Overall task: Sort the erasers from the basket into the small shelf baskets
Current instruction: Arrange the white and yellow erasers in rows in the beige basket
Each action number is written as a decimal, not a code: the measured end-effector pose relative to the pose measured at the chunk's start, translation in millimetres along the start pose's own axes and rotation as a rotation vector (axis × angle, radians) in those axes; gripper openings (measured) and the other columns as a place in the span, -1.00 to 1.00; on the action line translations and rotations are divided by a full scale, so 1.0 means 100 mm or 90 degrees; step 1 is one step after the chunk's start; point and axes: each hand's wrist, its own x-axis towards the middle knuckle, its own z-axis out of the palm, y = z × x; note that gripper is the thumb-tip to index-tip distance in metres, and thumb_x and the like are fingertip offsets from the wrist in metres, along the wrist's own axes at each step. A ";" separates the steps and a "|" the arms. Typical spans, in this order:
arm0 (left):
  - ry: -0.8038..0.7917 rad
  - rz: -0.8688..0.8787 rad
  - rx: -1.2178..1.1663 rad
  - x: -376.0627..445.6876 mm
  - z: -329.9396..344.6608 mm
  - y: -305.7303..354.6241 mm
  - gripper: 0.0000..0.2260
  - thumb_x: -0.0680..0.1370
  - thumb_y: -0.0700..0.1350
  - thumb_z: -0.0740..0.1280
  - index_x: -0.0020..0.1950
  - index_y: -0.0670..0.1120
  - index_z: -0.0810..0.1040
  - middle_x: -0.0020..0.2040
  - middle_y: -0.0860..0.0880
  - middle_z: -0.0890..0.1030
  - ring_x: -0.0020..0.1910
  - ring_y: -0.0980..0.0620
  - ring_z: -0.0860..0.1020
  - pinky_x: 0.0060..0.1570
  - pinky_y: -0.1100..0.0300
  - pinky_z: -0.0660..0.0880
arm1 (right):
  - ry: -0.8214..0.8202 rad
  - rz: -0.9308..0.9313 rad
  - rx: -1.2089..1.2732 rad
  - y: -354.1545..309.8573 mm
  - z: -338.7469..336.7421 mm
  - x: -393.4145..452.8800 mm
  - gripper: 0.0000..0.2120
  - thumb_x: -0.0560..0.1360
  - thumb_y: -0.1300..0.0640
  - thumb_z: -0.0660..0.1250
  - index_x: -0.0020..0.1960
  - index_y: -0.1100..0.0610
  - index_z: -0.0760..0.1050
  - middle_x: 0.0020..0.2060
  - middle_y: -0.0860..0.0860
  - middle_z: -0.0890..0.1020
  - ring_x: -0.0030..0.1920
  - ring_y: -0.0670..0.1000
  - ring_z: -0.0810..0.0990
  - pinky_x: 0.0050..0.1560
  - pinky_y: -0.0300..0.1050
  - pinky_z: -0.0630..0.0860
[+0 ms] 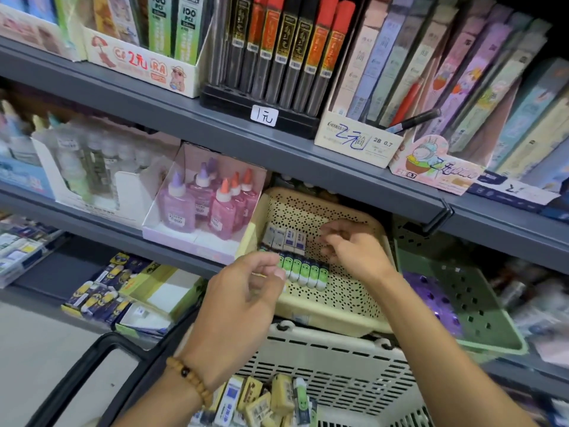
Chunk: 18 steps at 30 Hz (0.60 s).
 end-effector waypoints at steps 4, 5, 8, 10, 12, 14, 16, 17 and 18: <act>-0.050 0.026 0.063 -0.27 0.01 -0.03 -0.89 0.54 -0.01 0.33 0.04 0.14 0.58 -0.12 0.14 0.63 -0.09 0.23 0.60 -0.06 0.23 0.57 | 0.072 -0.093 0.113 -0.07 -0.18 -0.78 -0.85 0.58 0.17 0.30 -0.08 -0.04 0.59 -0.21 -0.06 0.71 -0.22 -0.12 0.67 -0.17 -0.23 0.60; -0.058 0.028 0.093 -0.34 0.00 -0.08 -0.90 0.53 -0.03 0.34 0.02 0.14 0.58 -0.12 0.14 0.63 -0.10 0.24 0.59 -0.09 0.27 0.55 | 0.084 -0.100 0.146 -0.04 -0.20 -0.95 -0.85 0.57 0.19 0.30 -0.08 -0.01 0.60 -0.23 -0.08 0.70 -0.25 -0.13 0.67 -0.23 -0.27 0.58; -0.092 0.004 0.245 -0.48 -0.03 -0.37 -0.89 0.51 -0.07 0.38 -0.01 0.13 0.55 -0.09 0.18 0.60 -0.09 0.28 0.56 -0.05 0.24 0.54 | 0.093 -0.060 0.169 0.23 -0.11 -1.34 -0.85 0.57 0.18 0.32 -0.12 -0.01 0.60 -0.26 -0.04 0.69 -0.28 -0.12 0.64 -0.28 -0.26 0.58; -0.141 -0.048 0.361 -0.54 -0.04 -0.62 -0.82 0.49 -0.04 0.40 0.05 0.10 0.50 0.00 0.15 0.58 0.01 0.22 0.55 0.09 0.12 0.53 | 0.042 0.024 0.152 0.51 0.05 -1.48 -0.85 0.57 0.15 0.32 -0.14 0.01 0.59 -0.28 -0.01 0.67 -0.26 -0.09 0.63 -0.28 -0.21 0.54; -0.210 -0.123 0.506 -0.58 -0.03 -0.88 -0.64 0.46 0.07 0.40 0.22 0.07 0.43 0.19 0.03 0.53 0.20 0.03 0.50 0.21 0.04 0.47 | -0.042 0.131 0.105 0.81 0.20 -1.54 -0.82 0.57 0.13 0.31 -0.19 0.12 0.56 -0.30 0.00 0.62 -0.26 -0.02 0.60 -0.22 -0.17 0.48; -0.258 -0.164 0.661 -0.66 0.00 -1.12 -0.43 0.41 0.19 0.39 0.34 0.07 0.29 0.31 -0.07 0.40 0.31 -0.10 0.36 0.29 -0.02 0.39 | -0.133 0.196 0.040 1.07 0.33 -1.53 -0.73 0.57 0.09 0.30 -0.28 0.15 0.44 -0.38 0.04 0.46 -0.35 0.02 0.46 -0.22 -0.13 0.40; -0.274 -0.135 0.798 -0.75 0.09 -1.33 -0.27 0.35 0.28 0.38 0.40 0.07 0.18 0.36 -0.14 0.32 0.37 -0.19 0.24 0.34 -0.08 0.31 | -0.179 0.247 -0.020 1.24 0.44 -1.49 -0.69 0.57 0.01 0.28 -0.29 0.11 0.35 -0.39 0.05 0.39 -0.36 0.02 0.40 -0.20 -0.09 0.43; -0.283 -0.115 0.846 -0.80 0.15 -1.42 -0.20 0.32 0.32 0.36 0.43 0.07 0.13 0.38 -0.15 0.28 0.39 -0.25 0.19 0.36 -0.12 0.26 | -0.191 0.283 -0.028 1.32 0.49 -1.47 -0.67 0.57 -0.04 0.27 -0.29 0.10 0.35 -0.37 0.04 0.42 -0.34 0.01 0.44 -0.17 -0.08 0.50; -0.290 -0.104 0.880 -0.84 0.21 -1.50 -0.15 0.30 0.35 0.34 0.46 0.09 0.08 0.41 -0.16 0.25 0.41 -0.30 0.14 0.38 -0.17 0.21 | -0.200 0.321 -0.014 1.38 0.54 -1.46 -0.65 0.58 -0.08 0.26 -0.29 0.09 0.35 -0.34 0.02 0.46 -0.30 -0.01 0.49 -0.19 -0.07 0.56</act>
